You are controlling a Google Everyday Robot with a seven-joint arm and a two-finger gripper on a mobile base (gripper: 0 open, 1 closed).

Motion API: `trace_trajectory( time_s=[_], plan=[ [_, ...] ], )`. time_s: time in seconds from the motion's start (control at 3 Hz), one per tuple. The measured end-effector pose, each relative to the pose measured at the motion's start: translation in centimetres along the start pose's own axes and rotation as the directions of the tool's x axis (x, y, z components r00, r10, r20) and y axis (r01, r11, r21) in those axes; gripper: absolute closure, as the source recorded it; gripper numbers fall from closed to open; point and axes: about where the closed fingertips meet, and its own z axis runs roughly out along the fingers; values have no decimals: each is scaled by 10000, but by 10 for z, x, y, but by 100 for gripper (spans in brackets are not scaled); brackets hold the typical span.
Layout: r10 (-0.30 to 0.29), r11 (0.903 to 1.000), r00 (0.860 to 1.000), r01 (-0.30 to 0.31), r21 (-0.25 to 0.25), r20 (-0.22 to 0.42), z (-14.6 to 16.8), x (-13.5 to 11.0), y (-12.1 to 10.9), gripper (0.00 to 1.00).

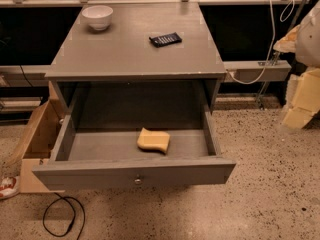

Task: Pick sponge from top drawer and place on counter

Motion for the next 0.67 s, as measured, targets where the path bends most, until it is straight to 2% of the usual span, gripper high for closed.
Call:
trace_trajectory(
  time_s=[0.33, 0.67],
  plan=[
    [0, 10000, 10000, 0, 0, 0, 0, 0, 0, 0],
    [291, 9996, 9990, -292, 47, 354, 8, -3, -3, 0]
  ],
)
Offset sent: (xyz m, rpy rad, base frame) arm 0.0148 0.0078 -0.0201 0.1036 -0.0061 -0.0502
